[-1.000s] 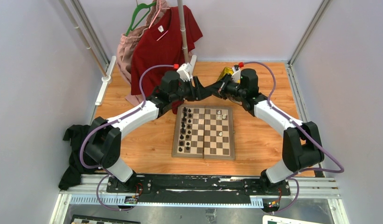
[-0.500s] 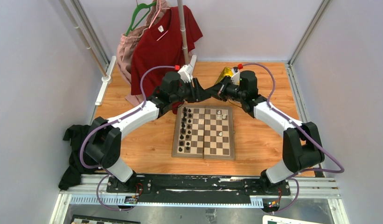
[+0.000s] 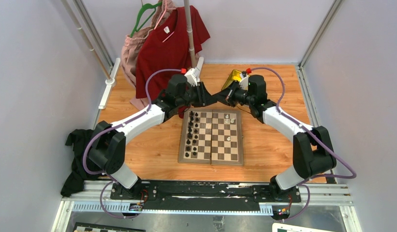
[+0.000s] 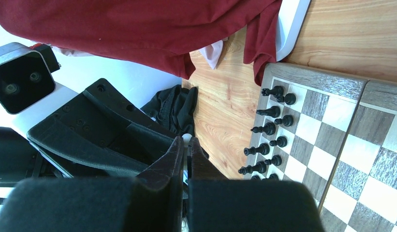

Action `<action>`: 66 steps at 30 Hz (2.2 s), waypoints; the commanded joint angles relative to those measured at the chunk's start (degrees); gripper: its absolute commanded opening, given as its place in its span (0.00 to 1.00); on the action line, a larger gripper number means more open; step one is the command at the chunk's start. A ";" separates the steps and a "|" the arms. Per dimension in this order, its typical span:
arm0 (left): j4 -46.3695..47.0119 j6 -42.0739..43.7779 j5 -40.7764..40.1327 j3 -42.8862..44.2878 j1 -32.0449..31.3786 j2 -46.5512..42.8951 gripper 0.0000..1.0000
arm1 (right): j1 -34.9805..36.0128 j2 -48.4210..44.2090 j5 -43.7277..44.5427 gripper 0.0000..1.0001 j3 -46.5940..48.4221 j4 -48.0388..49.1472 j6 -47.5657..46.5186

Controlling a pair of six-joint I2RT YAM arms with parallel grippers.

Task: Set up the chess pieces on the board
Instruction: Pick up the chess piece from the storage box.

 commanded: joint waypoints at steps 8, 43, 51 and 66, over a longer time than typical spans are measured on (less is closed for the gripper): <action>5.96 0.01 -1.85 0.69 1.50 0.69 0.30 | 3.49 0.66 -4.35 0.00 -1.42 -1.41 -0.02; 2.81 6.23 1.81 -0.35 4.93 -0.89 0.14 | 4.16 -0.32 -5.76 0.22 -1.75 -3.37 -2.06; -0.15 8.85 1.98 0.82 5.28 -0.89 0.12 | 4.22 -0.77 -6.12 0.28 -0.98 -5.24 -3.59; -13.69 19.10 6.02 5.51 5.28 -0.62 0.08 | 1.64 -3.86 -4.49 0.29 3.05 -17.42 -13.58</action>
